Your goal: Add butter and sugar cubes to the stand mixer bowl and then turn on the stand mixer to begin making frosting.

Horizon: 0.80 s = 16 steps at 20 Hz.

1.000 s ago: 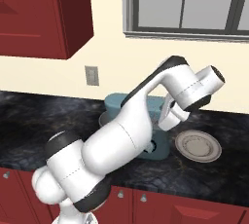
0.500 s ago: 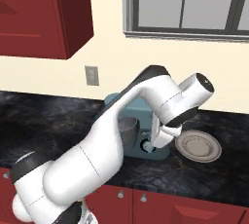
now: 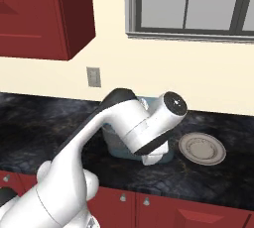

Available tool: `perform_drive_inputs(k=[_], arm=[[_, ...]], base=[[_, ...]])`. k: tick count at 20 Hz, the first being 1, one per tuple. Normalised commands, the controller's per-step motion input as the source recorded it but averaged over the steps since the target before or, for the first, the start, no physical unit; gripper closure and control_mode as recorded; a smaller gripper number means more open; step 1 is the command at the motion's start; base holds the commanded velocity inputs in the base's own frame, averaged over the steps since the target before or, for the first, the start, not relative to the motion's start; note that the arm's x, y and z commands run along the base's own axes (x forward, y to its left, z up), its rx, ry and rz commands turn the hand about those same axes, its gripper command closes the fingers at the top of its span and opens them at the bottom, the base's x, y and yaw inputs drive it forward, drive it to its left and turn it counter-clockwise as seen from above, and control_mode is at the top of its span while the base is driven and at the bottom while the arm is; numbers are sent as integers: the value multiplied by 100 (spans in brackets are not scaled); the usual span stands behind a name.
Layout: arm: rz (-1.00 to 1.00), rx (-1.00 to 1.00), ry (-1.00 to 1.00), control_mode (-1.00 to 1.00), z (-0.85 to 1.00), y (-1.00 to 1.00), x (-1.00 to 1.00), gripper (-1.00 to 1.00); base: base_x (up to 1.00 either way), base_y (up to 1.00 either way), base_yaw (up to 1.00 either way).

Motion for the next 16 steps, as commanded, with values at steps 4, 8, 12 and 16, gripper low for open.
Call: perform_drive_inputs(k=[4,8,12,16], arm=[[33,-27,-44,-100,-20,4,0,-100],[29,-19,-34,-100,-23,0,2,-100],[29,-8,-33,-100,-32,-4,7,-100],[26,-9,-25,-100,-21,0,14,-100]], base=[[0,0,0],[0,0,0],[0,0,0],[0,0,0]])
